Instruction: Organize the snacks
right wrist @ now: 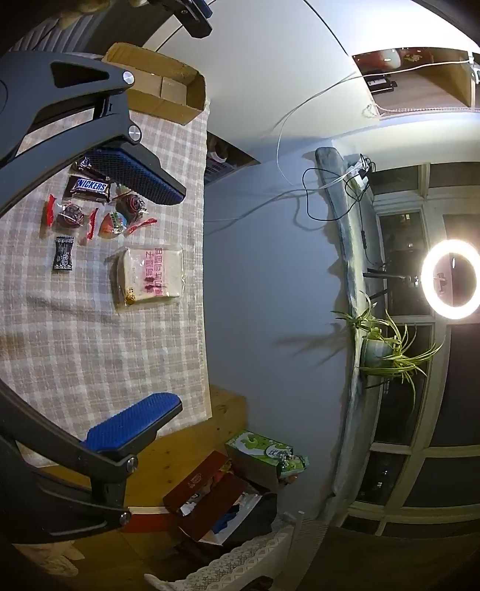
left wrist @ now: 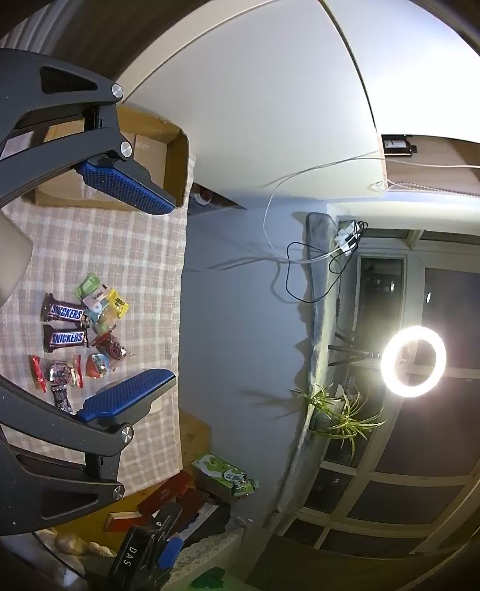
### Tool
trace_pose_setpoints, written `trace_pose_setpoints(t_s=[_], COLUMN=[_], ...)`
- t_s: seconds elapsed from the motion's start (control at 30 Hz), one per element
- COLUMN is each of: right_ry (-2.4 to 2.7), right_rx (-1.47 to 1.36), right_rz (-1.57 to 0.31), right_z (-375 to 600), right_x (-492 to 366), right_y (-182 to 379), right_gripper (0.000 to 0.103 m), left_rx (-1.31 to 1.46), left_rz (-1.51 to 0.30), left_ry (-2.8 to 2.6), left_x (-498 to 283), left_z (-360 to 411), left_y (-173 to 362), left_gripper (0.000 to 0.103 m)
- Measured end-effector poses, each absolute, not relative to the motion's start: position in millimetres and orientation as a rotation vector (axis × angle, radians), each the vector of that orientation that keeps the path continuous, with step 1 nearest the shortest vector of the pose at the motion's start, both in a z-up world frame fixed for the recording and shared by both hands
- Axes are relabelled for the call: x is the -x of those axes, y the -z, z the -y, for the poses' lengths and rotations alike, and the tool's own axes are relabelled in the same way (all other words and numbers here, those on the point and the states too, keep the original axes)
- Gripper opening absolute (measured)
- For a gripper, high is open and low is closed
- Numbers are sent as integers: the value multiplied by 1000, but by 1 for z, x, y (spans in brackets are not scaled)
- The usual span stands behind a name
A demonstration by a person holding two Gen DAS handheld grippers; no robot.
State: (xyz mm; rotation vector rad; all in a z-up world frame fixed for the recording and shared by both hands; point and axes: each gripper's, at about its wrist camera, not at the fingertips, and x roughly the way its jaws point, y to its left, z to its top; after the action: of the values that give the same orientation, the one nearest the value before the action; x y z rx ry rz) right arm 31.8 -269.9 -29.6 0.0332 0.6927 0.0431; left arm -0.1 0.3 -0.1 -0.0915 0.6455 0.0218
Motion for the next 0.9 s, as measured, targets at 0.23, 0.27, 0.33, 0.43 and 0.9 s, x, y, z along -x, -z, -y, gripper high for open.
trace_pose_setpoints(t_s=[0.23,0.27,0.33,0.43,0.9], right_ry=[-41,-41,-39,-38,-41], right_rx=[-26,-26,-23,-21,-22], right_rz=[-695,-695,-698,-699,-703], right_z=[269,269,269,269,270], right_x=[-33,-33,-34,-35,-36], right_y=[30,30,31,31,34], right_gripper=[103,103,103,103,103], left_rx=[82,80,91,90,90], left_rz=[-644,-644,-648,-647,-649], left_ry=[-24,-25,-24,-24,-22], left_x=[2,3,-4,-6,-8], left_z=[1,1,0,2,2], left_y=[1,1,3,4,4], left_gripper=[86,86,86,86,86])
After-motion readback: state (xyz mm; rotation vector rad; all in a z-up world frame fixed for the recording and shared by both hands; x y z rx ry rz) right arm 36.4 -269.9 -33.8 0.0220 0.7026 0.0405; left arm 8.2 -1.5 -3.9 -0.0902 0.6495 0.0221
